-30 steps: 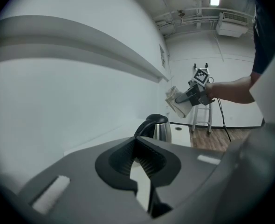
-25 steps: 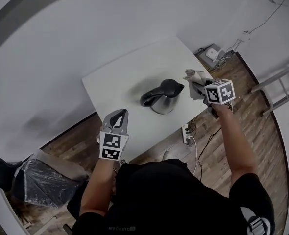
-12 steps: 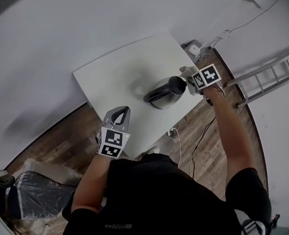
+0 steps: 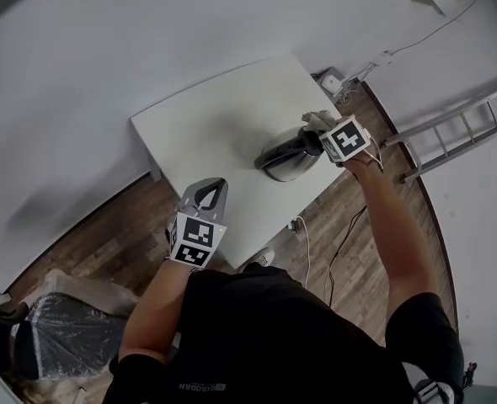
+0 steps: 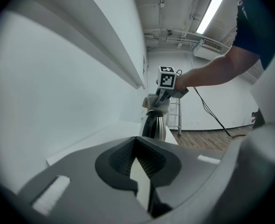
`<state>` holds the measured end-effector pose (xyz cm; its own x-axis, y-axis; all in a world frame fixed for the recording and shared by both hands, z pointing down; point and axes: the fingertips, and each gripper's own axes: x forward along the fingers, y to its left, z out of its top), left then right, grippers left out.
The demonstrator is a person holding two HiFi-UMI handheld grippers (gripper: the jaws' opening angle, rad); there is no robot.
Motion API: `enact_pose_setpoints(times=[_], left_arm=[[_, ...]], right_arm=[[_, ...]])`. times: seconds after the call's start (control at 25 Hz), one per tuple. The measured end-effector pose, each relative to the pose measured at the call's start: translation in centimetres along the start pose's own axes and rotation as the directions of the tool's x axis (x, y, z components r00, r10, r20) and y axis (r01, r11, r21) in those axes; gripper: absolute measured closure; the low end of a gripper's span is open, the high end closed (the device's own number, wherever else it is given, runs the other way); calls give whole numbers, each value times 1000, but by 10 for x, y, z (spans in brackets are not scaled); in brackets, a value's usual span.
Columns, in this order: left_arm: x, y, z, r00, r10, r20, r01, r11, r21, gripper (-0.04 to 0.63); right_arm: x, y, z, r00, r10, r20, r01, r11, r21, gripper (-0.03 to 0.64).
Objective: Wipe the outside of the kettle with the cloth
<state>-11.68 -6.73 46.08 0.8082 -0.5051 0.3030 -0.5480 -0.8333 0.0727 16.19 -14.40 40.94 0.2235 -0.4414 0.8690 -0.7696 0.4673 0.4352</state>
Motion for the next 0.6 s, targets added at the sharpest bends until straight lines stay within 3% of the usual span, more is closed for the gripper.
enact_pose_setpoints(times=[0.24, 0.44, 0.6], left_arm=[[-14, 9, -9, 1000, 22, -9, -23, 1000, -11, 589], [-19, 13, -13, 999, 49, -9, -50, 998, -28, 589], [-17, 10, -12, 999, 39, -8, -39, 999, -19, 588]], right_arm=[[-10, 28, 12, 997, -75, 27, 79, 975, -209, 522], [-14, 55, 22, 989, -119, 87, 140, 942, -306, 523], [-18, 72, 29, 970, -192, 152, 237, 887, -396, 523]])
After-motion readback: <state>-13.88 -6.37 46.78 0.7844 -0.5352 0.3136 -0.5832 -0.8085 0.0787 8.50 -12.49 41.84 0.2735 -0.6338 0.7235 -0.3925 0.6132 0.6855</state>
